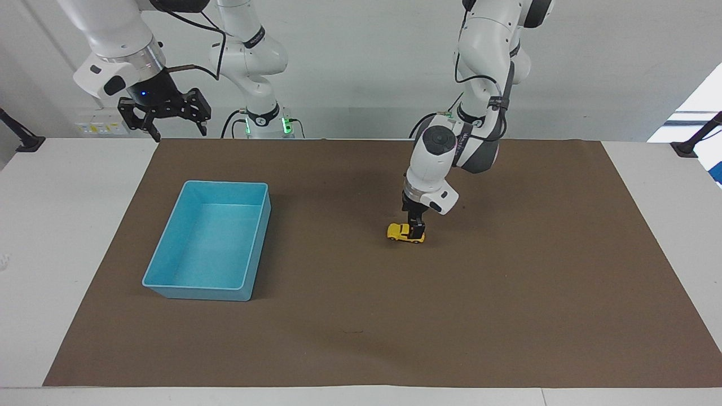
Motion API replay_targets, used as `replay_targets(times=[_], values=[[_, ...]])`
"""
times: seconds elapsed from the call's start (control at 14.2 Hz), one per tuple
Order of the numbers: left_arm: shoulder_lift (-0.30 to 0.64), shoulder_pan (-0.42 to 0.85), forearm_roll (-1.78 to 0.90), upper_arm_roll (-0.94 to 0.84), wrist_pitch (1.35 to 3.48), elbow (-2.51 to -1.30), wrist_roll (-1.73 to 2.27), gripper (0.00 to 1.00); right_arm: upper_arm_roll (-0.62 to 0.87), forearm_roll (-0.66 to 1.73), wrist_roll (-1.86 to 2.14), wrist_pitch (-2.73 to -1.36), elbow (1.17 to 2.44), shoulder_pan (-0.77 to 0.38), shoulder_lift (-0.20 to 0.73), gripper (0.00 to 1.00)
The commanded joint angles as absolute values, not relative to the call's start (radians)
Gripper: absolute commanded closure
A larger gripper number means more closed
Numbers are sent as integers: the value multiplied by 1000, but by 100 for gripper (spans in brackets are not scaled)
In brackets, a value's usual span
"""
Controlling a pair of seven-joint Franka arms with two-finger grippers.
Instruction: Wind up and store yellow beetle car
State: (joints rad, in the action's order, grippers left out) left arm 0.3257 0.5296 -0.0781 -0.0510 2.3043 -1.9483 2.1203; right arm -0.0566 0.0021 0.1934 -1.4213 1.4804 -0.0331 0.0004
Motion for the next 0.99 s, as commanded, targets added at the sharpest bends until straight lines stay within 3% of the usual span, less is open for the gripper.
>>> replay_targets(times=[0.0, 0.49, 0.56, 0.92], values=[[344, 549, -75, -31, 2358, -1959, 2137, 0, -54, 2, 183, -1434, 1508, -26, -21, 0], [344, 540, -66, -29, 2352, -1954, 2137, 0, -54, 0, 183, -1436, 1508, -26, -23, 0], [345, 538, -66, -29, 2350, -1954, 2135, 5, -54, 2, 183, -1436, 1508, -26, -21, 0], [347, 531, -66, -29, 2347, -1945, 2129, 94, -54, 0, 183, -1436, 1508, -26, -23, 0]])
